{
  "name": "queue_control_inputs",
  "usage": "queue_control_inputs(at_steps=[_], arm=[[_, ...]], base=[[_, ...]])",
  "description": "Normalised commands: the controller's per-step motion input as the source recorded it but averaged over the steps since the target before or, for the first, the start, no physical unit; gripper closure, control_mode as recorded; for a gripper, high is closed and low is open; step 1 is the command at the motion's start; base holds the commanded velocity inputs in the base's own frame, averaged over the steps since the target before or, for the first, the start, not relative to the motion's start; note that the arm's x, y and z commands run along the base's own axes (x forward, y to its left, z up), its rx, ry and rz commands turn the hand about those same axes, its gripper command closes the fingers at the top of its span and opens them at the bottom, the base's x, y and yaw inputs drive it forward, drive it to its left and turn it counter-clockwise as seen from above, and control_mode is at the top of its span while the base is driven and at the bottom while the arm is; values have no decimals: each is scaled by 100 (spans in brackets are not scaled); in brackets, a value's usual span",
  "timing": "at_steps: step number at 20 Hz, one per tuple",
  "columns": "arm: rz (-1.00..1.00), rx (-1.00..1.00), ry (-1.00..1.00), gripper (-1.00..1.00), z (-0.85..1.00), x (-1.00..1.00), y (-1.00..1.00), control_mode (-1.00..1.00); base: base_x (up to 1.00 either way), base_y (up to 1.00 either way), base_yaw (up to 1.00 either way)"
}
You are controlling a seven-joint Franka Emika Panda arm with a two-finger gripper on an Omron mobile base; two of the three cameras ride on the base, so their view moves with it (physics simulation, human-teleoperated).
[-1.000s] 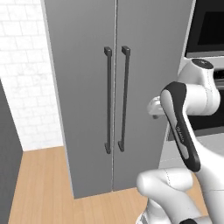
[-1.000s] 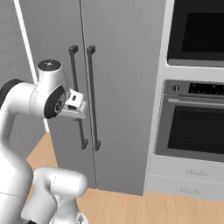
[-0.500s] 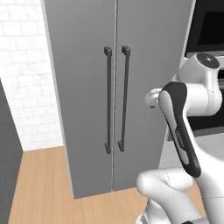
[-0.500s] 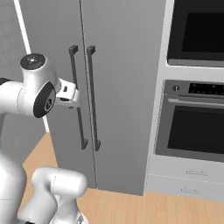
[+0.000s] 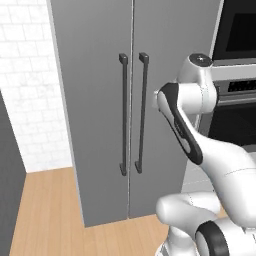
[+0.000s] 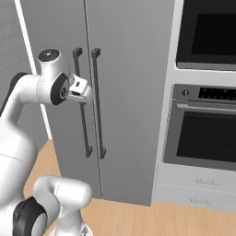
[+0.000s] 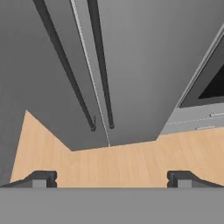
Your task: Grab a lemon wedge from the fridge and one ice cube from the ice bowl, and put them in the glass of lemonade.
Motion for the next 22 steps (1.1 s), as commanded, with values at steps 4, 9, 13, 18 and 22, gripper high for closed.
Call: queue_control_inputs(at_steps=[4,9,13,18,22], arm=[[9,1,-5,-100,-48,100,-5,-100],[6,-2,-3,-100,-23,97,-7,-100],[5,0,-2,-100,-16,95,0,-100],[2,0,0,-100,-14,89,0,-100],[0,-1,1,-100,-13,56,0,-100]], base=[[0,0,0],[0,0,0],[0,0,0],[0,0,0],[0,0,0]])
